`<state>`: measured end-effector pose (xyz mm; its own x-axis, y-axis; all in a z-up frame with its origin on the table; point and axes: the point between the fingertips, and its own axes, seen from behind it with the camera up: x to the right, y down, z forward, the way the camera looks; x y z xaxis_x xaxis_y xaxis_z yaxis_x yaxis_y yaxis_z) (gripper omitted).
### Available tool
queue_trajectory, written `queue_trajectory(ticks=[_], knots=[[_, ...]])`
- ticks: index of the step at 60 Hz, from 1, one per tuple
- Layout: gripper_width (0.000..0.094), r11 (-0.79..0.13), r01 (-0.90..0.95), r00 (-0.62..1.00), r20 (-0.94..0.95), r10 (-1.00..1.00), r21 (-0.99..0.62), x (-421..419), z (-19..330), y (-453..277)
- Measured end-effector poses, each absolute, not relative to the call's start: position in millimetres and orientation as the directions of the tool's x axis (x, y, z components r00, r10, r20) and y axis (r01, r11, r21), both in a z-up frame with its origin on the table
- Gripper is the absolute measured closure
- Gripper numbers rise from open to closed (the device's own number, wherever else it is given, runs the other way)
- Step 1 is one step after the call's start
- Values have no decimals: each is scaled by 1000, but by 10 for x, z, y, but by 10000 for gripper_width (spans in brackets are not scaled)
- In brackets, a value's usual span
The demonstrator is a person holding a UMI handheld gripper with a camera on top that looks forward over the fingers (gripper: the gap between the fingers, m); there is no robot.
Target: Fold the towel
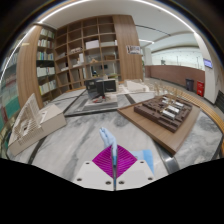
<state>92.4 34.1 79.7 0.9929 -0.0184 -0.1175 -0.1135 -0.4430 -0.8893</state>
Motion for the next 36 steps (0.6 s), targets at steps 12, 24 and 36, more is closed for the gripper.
queue_trajectory(ticks=[12, 24, 36], knots=[[923, -564, -172, 984, -115, -136, -808, 1715, 55, 223], [849, -571, -198, 979, -136, -150, -797, 1741, 52, 204], [82, -534, -171, 985, -122, -126, -828, 1814, 557, 43]])
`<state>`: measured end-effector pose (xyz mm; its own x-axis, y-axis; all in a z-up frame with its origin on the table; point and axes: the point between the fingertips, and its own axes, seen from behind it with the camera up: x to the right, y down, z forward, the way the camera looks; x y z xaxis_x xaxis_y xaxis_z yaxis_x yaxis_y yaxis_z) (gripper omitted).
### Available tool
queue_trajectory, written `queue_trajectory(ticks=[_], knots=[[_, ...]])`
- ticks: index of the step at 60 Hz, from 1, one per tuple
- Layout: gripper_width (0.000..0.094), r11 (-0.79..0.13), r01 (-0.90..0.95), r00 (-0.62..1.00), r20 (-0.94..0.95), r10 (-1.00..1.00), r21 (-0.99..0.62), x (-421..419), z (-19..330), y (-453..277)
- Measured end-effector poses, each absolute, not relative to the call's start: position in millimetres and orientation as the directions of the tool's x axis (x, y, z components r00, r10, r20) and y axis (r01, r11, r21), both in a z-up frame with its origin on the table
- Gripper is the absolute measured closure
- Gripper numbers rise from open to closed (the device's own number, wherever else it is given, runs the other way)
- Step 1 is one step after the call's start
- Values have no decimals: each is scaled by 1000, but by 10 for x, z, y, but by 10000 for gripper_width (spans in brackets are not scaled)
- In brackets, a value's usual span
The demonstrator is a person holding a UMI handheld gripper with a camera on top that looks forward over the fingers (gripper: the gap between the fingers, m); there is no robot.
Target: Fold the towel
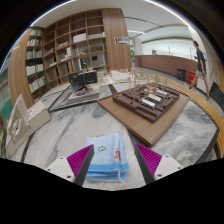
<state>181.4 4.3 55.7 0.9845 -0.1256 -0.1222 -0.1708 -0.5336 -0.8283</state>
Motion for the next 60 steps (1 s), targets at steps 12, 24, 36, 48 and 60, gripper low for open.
queue_trajectory(ticks=[12, 24, 36, 48, 60], knots=[[111, -466, -91, 996, -79, -45, -880, 1598, 1303, -625], [111, -399, -38, 995, -71, 67, -916, 870, 1744, -1466], [104, -346, 24, 987, -33, 158, -938, 405, 1882, -1918], [102, -342, 79, 983, 17, 181, -936, 427, 1764, -1933], [106, -349, -43, 983, -103, 154, -936, 651, 1655, -1780]])
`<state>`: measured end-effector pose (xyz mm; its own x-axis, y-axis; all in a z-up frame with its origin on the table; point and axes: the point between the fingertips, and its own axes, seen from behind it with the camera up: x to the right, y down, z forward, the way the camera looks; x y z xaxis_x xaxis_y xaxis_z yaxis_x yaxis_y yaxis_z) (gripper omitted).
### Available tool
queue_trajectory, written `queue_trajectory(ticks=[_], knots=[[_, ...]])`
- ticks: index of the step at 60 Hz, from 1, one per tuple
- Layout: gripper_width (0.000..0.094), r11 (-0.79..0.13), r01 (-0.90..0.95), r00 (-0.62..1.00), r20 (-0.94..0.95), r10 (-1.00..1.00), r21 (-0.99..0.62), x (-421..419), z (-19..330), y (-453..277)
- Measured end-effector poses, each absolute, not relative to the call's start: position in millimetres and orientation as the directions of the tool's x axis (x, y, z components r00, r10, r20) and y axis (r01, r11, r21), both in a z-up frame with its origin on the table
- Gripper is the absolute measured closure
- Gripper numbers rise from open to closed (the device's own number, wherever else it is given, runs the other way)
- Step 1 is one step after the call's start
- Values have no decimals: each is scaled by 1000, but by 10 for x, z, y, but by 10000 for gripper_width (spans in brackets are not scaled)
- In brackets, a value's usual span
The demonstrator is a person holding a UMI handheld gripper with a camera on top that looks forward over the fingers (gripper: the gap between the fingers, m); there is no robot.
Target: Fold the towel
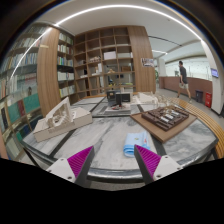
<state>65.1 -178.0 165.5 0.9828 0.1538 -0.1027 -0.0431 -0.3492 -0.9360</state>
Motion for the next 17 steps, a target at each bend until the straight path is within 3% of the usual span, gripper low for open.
queue_trajectory(ticks=[8, 17], knots=[[109, -322, 20, 994, -15, 105, -947, 1055, 1644, -1646], [107, -344, -92, 984, -139, 115, -935, 1039, 1562, -1597]])
